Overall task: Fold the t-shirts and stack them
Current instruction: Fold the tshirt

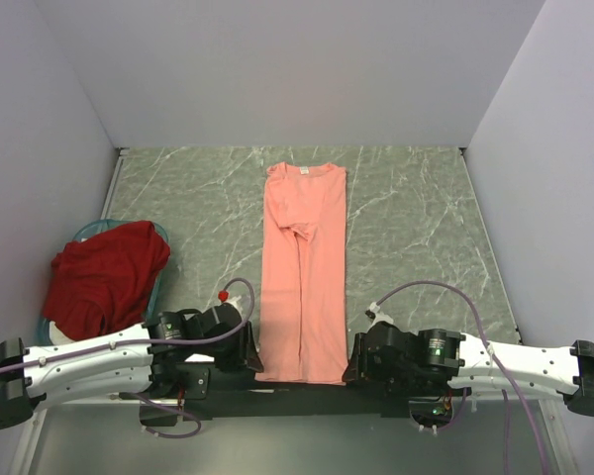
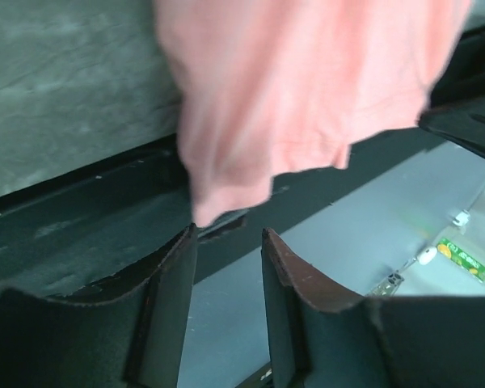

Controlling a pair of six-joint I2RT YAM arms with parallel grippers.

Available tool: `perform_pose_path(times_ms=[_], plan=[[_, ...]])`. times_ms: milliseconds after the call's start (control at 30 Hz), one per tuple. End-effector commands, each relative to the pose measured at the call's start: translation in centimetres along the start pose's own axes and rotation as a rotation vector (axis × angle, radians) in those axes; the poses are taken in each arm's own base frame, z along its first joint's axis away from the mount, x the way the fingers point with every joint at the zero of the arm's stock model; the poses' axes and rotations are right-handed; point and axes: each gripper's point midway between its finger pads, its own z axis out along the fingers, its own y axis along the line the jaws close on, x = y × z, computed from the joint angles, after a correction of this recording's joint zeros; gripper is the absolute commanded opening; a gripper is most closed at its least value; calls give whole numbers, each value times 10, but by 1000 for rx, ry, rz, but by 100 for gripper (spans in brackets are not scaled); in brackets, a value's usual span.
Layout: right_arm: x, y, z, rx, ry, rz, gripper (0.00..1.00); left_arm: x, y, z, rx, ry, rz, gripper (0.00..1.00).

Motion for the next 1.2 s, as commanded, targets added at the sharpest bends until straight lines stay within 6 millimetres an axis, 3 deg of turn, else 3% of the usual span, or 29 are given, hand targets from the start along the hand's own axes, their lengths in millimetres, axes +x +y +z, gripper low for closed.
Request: perform_pose_path(times_ms=[0, 500, 767, 967, 1100, 1167], plan=[[-1, 8, 1, -34, -7, 17, 43, 2, 6, 6, -9, -1, -40, 44], [-3, 11, 6, -71, -22, 67, 38, 3, 19, 23, -51, 4, -43, 41], [-6, 18, 8, -97, -34, 87, 35, 4, 16, 30, -37, 9, -44, 38], [-7, 20, 7, -122, -42, 105, 26, 3, 11, 34, -25, 6, -39, 32], [-9, 22, 3, -128, -53, 111, 9, -4, 0, 29, -19, -24, -21, 18], [-19, 28, -3, -136, -101, 105, 6, -8, -4, 24, -21, -44, -7, 13]])
